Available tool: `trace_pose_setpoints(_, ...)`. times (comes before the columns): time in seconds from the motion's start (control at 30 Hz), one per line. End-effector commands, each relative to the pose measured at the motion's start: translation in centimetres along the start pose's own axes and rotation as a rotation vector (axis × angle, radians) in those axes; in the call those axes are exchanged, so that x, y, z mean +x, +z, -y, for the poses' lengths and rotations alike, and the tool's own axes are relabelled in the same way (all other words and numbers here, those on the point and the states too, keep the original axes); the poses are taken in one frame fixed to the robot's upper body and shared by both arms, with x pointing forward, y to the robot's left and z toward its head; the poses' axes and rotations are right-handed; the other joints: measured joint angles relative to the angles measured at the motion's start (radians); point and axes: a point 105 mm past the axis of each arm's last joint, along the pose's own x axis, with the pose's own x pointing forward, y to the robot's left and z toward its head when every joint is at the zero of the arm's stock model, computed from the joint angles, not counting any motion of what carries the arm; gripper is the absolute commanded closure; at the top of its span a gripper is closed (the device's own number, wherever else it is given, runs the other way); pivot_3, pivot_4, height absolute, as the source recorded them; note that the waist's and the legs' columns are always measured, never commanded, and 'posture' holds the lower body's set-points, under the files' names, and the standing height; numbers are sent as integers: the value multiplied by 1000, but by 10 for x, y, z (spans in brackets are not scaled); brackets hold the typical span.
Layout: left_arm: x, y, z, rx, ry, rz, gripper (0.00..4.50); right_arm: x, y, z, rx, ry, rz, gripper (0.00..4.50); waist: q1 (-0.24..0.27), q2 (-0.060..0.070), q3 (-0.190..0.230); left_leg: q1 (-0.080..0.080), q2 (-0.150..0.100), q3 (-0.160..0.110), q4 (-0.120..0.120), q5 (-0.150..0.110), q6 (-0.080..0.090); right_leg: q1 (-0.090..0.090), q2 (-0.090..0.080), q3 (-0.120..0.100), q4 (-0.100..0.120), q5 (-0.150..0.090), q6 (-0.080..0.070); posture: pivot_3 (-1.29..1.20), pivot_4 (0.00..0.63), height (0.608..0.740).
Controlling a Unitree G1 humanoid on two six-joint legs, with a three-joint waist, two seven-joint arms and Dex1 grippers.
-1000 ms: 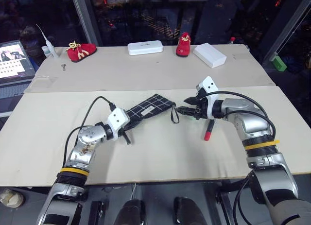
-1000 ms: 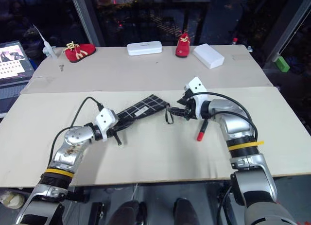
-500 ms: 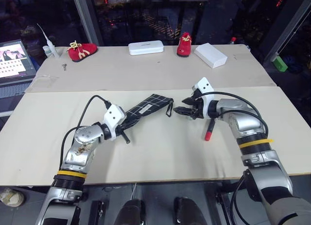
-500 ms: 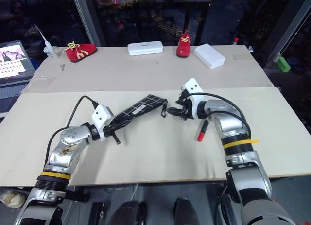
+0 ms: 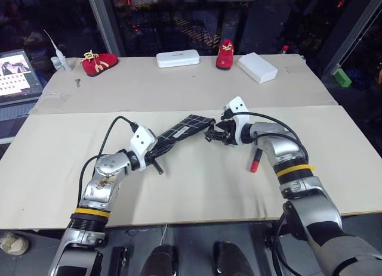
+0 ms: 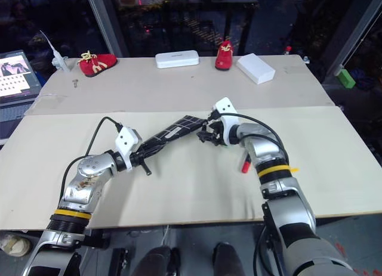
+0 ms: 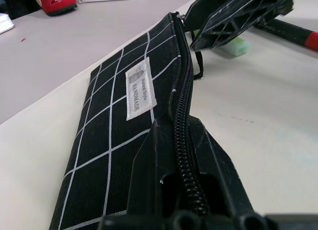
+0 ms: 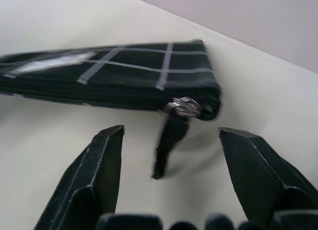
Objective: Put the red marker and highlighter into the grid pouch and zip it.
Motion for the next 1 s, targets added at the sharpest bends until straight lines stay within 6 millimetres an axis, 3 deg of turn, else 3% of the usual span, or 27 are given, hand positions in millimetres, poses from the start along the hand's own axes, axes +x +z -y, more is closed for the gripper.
trace_pose_setpoints(0.03, 0, 17, -2, 29, 4, 55, 4500, -4, 25, 6, -47, -12, 84, 2516, 0, 0, 0, 0, 0, 0, 0, 0, 0, 0, 0, 0, 0, 0, 0, 0, 150, 740)
trace_pose_setpoints(0.17, -1, 20, -3, 24, 8, 67, 4500, -6, 28, -1, -69, 34, 93, 3977, 0, 0, 0, 0, 0, 0, 0, 0, 0, 0, 0, 0, 0, 0, 0, 0, 150, 740)
trace_pose_setpoints(0.23, -1, 20, -2, 26, 7, 66, 4500, -6, 28, -3, -80, 46, 93, 4468, -1, 0, 0, 0, 0, 0, 0, 0, 0, 0, 0, 0, 0, 0, 0, 0, 150, 740)
trace_pose_setpoints(0.5, 1, 19, -2, 24, 9, 68, 4500, -8, 29, -14, -104, 110, 88, 4468, -1, 0, 0, 0, 0, 0, 0, 0, 0, 0, 0, 0, 0, 0, 0, 0, 150, 740)
trace_pose_setpoints(0.77, 8, 19, 2, 11, -11, 76, 4500, 0, 43, -63, -219, 285, 99, 4468, -3, 0, 0, 0, 0, 0, 0, 0, 0, 0, 0, 0, 0, 0, 0, 0, 150, 740)
trace_pose_setpoints(1.0, 14, 21, 3, 8, -27, 85, 4500, 2, 34, -110, -309, 450, 72, 4468, 0, 0, 0, 0, 0, -1, 0, 0, 0, 0, 0, 0, 0, 0, 0, 0, 150, 740)
